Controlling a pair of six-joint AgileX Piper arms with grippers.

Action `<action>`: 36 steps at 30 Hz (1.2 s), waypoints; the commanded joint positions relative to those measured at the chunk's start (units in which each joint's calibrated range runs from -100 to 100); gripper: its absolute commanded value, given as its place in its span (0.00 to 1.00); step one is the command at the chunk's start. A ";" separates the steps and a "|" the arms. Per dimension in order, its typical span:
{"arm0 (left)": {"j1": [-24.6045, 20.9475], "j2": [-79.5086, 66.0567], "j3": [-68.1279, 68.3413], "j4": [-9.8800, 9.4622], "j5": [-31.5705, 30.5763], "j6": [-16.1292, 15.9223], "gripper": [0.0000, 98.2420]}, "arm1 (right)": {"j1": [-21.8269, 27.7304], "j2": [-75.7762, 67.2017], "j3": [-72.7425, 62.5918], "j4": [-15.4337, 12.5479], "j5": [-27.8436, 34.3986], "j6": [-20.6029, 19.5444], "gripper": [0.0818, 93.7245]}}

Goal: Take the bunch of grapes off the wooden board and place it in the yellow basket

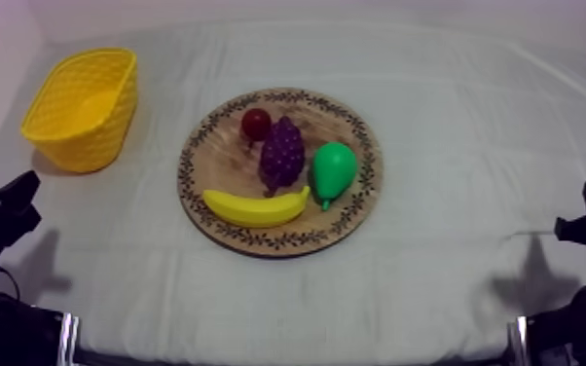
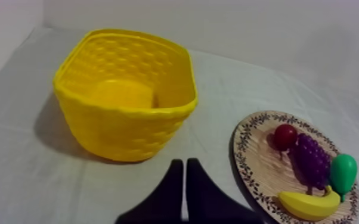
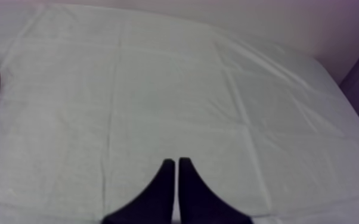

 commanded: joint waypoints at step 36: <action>19.79 15.54 -3.08 -1.02 -5.89 0.61 0.00 | 0.00 -0.02 -0.05 -0.01 -0.03 0.05 0.00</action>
